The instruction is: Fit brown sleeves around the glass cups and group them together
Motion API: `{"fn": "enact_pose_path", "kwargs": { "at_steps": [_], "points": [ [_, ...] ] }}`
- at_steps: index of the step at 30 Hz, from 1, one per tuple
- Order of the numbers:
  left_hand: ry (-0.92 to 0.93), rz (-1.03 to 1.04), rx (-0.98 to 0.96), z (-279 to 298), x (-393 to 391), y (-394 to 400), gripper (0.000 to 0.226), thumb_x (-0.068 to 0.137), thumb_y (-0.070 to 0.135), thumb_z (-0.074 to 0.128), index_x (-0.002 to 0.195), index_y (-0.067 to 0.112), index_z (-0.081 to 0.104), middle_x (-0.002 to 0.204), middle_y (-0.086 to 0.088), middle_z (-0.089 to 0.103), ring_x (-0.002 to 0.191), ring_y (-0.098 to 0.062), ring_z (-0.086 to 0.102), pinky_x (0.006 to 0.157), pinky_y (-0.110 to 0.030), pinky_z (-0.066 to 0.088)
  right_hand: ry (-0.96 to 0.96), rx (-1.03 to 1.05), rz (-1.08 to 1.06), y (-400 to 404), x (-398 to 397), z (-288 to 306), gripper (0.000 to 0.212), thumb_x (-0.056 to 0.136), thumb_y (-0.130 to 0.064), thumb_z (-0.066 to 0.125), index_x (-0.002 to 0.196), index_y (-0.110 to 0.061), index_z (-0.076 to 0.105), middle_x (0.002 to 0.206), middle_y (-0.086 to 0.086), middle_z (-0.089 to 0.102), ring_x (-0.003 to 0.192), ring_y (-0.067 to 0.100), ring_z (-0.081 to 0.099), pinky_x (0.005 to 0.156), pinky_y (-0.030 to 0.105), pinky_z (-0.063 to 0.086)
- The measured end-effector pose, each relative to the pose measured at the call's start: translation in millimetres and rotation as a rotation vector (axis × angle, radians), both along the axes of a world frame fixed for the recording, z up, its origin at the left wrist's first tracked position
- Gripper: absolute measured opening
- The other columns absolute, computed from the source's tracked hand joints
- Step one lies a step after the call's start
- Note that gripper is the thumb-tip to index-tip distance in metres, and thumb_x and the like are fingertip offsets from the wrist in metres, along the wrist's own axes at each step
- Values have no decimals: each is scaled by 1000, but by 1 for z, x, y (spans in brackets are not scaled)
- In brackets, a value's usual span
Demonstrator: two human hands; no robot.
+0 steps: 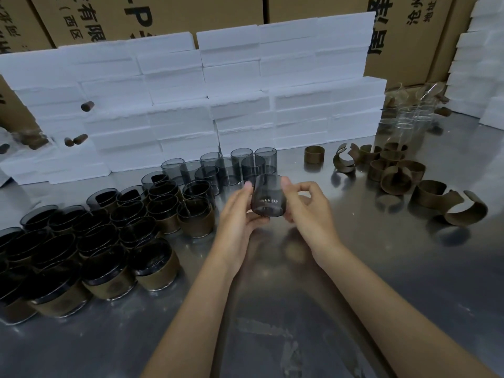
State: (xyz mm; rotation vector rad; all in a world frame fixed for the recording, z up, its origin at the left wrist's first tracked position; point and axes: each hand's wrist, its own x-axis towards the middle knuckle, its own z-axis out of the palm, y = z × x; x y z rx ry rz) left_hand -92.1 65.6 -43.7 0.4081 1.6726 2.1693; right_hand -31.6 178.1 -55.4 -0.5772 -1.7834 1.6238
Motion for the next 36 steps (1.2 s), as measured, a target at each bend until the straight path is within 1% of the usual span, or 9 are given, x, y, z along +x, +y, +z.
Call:
{"fn": "enact_pose_path", "kwargs": {
  "at_steps": [3,6,13,18,22,25,29,32,36],
  "points": [
    [72,-65,-115,2,6,2,75,74,82,59,115,22,76,111,-5,79,106,-25,75,92,-40,58,-98,-9,182,-10,2,4,71,65,-89,61,111,-35,59,95,-11,75,85,-1,72,83,26,54],
    [101,-151,-141,0,7,2,72,54,98,59,100,47,79,110,9,79,106,-10,74,95,-36,56,-117,30,242,-14,6,4,79,63,-100,47,116,-43,63,105,-23,72,97,-13,65,89,22,49],
    [173,-82,-156,-1,8,4,83,72,90,56,107,18,78,104,-4,80,104,-22,75,101,-44,56,-112,154,120,-12,6,7,73,92,-82,22,113,-29,68,101,-9,74,103,9,69,97,38,52],
    [166,98,-142,-6,5,7,62,78,75,61,99,18,71,95,0,75,95,-18,72,91,-33,53,-82,111,34,-7,1,1,58,106,-60,25,96,-24,69,80,-1,76,63,17,75,78,44,61],
    [113,157,-138,-10,0,8,43,94,55,62,101,13,69,95,-8,74,85,-17,65,76,-29,49,-84,194,-35,-1,1,-3,48,109,-50,32,100,-24,72,86,-1,76,81,22,74,83,42,58],
    [64,129,-111,-9,-2,6,43,102,48,57,108,10,76,103,-12,79,94,-19,71,81,-29,52,-37,193,-7,-1,3,-1,37,99,-61,50,104,-29,67,70,-2,67,69,16,67,70,35,53],
    [46,10,-179,-5,4,7,62,84,79,52,99,27,83,100,0,81,102,-18,76,102,-43,54,-140,76,134,-10,4,0,71,69,-92,52,111,-35,64,91,-15,72,80,-13,64,73,19,44],
    [75,-89,-177,-2,9,7,60,76,87,51,96,38,81,99,4,81,98,-14,76,89,-37,60,-149,61,207,-12,5,3,74,68,-95,47,104,-34,69,93,-22,74,86,-11,68,82,23,52],
    [162,-108,-146,0,11,8,35,90,71,56,87,46,81,90,10,80,81,-1,75,60,-13,54,-155,105,169,-7,6,8,84,69,-96,33,103,-29,69,94,-8,77,90,4,72,93,39,58]
  ]
}}
